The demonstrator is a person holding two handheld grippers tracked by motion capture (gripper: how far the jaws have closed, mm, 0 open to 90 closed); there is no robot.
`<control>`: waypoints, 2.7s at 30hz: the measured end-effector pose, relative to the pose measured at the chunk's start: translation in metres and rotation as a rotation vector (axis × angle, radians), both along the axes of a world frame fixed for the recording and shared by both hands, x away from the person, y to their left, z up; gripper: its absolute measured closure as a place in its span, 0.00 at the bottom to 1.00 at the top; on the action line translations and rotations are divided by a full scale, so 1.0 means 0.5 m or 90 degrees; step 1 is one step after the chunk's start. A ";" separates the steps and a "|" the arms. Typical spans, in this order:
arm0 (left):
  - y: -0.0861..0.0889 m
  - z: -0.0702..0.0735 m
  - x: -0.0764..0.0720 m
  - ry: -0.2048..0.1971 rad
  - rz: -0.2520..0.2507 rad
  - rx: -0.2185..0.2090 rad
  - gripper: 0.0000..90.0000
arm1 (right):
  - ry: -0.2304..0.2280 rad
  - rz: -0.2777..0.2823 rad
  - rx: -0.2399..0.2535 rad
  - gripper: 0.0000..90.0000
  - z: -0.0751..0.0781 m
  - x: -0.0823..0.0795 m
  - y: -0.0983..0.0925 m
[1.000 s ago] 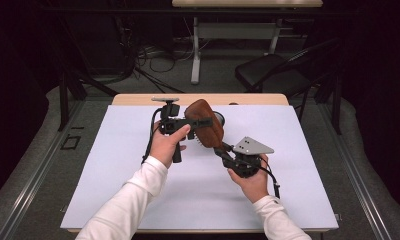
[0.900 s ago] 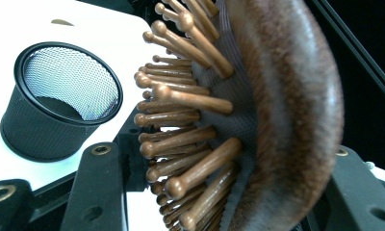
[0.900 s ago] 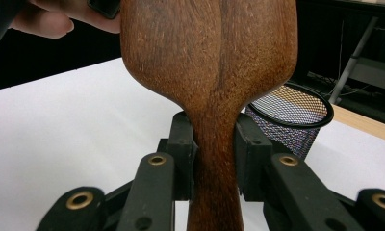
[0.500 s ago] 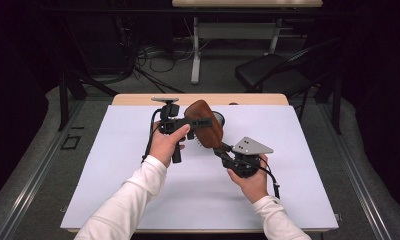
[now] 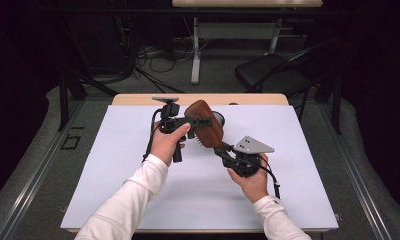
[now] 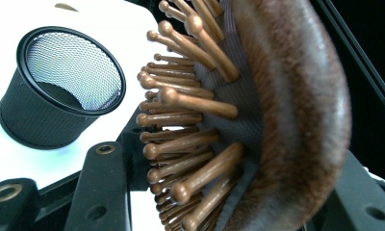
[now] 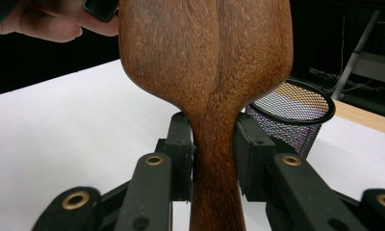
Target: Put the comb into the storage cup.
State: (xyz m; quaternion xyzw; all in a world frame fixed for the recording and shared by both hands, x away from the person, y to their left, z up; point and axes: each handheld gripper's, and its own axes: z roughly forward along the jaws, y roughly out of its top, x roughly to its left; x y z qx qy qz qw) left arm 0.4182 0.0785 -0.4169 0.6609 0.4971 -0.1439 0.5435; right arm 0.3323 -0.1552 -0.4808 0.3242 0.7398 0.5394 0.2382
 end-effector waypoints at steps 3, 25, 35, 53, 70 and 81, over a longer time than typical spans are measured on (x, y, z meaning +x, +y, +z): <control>0.000 0.000 0.001 0.001 0.001 0.003 0.53 | 0.001 0.000 0.001 0.78 -0.001 0.000 0.000; 0.004 -0.004 0.008 0.011 0.010 0.010 0.53 | 0.028 -0.001 0.007 0.55 -0.007 0.011 0.001; 0.013 -0.007 0.011 0.012 0.020 0.011 0.53 | 0.039 0.010 -0.006 0.41 -0.016 0.016 0.013; 0.023 -0.008 0.014 0.014 0.033 0.007 0.53 | 0.048 0.009 0.017 0.32 -0.010 0.020 0.009; 0.037 -0.006 0.018 0.010 0.057 0.007 0.53 | 0.085 -0.013 -0.004 0.28 0.009 0.021 0.010; 0.048 -0.005 0.026 0.007 0.076 0.010 0.53 | 0.098 -0.009 -0.012 0.30 0.019 0.020 0.009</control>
